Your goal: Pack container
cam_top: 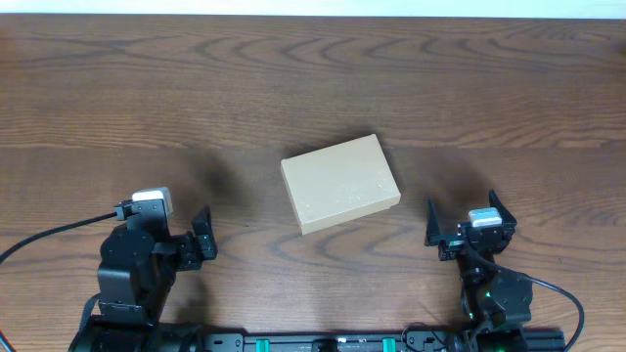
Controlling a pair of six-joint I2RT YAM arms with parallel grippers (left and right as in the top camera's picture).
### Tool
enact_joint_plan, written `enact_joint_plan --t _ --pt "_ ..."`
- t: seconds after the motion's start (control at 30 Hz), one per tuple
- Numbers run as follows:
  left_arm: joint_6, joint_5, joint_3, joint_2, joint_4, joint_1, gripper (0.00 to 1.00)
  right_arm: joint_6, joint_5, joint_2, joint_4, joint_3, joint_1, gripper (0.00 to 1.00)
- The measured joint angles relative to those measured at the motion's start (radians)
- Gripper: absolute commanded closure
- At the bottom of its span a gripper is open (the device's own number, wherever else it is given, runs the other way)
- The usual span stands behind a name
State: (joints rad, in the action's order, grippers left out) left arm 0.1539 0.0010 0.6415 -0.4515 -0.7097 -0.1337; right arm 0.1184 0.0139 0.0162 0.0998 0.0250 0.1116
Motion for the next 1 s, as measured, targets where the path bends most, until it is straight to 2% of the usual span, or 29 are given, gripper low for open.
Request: enact_joint_plan --t 0.5,1.0 --pt "-0.002 -0.003 -0.023 0.020 -0.028 0.010 0.05 0.000 0.000 0.000 0.000 0.000 0.000 0.01" --pt "-0.130 -0.065 -0.370 0.336 0.320 0.014 0.05 0.000 0.000 0.000 0.000 -0.001 0.000 0.01"
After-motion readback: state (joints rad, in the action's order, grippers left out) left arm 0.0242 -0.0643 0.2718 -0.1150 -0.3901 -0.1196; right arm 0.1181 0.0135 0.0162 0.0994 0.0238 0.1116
